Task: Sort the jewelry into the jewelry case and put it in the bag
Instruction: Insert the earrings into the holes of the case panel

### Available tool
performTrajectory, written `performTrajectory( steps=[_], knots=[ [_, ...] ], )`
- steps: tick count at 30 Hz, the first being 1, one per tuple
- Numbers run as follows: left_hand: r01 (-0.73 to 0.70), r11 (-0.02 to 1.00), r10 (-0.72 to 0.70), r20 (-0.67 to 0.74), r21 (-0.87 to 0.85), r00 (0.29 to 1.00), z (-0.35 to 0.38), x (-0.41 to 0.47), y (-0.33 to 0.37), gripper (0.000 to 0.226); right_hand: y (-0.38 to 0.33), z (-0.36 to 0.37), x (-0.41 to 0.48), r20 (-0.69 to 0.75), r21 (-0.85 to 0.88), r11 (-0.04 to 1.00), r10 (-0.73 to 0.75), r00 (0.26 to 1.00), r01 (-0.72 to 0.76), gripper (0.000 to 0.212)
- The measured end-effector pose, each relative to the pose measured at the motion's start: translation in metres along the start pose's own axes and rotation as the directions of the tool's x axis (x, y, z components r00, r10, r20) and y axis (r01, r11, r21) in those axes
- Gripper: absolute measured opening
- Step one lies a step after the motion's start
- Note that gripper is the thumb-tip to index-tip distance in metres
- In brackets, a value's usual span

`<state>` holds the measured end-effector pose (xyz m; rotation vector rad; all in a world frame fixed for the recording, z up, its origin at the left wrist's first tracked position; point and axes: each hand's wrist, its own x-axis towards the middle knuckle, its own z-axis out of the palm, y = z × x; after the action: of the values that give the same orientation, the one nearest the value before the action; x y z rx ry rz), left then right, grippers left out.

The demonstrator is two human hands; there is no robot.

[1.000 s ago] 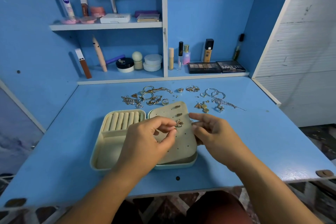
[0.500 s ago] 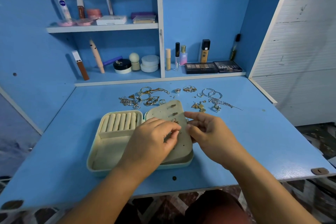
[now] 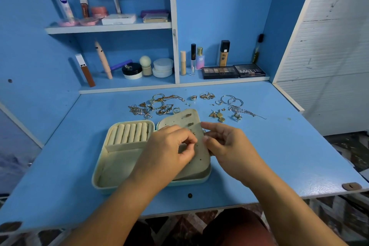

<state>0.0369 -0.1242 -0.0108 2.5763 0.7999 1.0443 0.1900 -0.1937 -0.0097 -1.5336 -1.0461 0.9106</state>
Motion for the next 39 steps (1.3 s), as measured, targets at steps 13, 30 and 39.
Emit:
performTrajectory(
  steps=[13, 30, 39],
  knots=[
    [0.085, 0.976, -0.079, 0.04, -0.199, 0.996, -0.011, -0.009, 0.001, 0.013, 0.003, 0.001, 0.003, 0.024, 0.106, 0.993, -0.059, 0.998, 0.056, 0.028],
    [0.355, 0.768, -0.438, -0.033, -0.533, 0.898, -0.066, -0.021, -0.015, 0.049, -0.023, 0.054, 0.008, 0.177, 0.097, 0.937, -0.347, 0.921, 0.335, 0.037],
    [0.616, 0.41, -0.611, 0.299, -0.673, 0.733, -0.087, -0.027, -0.034, 0.047, -0.023, 0.075, 0.008, 0.244, 0.061, 0.92, -0.39, 0.888, 0.387, 0.037]
  ],
)
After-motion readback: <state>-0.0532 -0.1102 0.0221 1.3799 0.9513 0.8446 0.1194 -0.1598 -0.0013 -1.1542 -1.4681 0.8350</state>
